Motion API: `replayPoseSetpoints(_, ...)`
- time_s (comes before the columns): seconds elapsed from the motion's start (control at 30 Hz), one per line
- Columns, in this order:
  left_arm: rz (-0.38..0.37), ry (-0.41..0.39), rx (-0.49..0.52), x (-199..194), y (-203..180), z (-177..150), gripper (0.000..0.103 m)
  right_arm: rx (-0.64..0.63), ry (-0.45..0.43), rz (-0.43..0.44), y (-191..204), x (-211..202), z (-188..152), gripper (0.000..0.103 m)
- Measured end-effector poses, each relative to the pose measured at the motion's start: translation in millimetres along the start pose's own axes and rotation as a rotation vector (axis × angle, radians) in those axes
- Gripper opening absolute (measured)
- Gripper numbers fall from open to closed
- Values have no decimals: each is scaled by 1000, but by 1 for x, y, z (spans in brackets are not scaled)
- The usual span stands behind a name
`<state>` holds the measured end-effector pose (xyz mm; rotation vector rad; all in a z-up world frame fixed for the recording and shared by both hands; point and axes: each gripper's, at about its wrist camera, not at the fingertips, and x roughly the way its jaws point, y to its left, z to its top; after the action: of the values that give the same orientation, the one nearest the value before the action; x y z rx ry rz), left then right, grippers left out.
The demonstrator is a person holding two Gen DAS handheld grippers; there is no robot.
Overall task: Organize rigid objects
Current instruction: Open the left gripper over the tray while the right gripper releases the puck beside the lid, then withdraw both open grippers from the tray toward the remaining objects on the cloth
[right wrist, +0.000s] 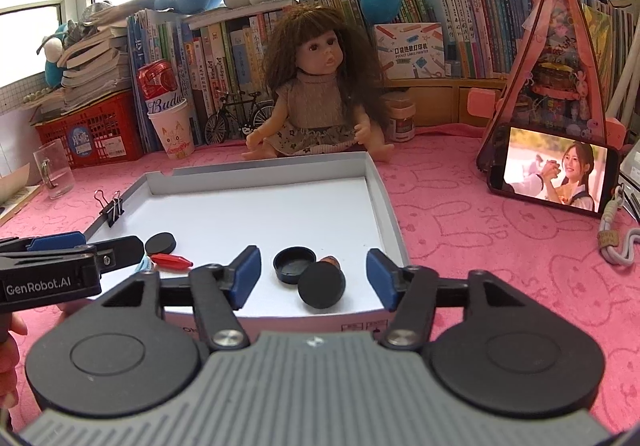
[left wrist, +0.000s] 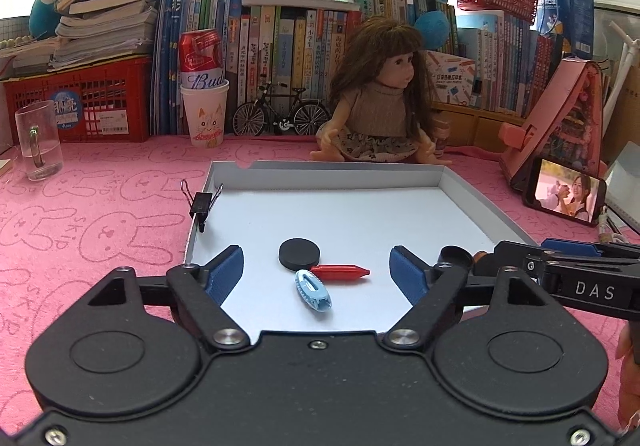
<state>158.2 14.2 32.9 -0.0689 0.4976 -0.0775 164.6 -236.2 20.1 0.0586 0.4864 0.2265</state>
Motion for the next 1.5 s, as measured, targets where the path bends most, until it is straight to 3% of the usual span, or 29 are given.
replayPoseSetpoints(0.2, -27, -12, 1, -17, -1, -3, 83, -10, -22, 20, 2, -15, -1, 86)
replayPoseSetpoints(1.07, -88, 13, 35, -73, 3, -38, 84, -73, -32, 25, 4, -71, -39, 90)
replayPoseSetpoints(1.5, -176, 3, 113, -112, 3, -68, 84, -135, -7, 160, 3, -101, -74, 90)
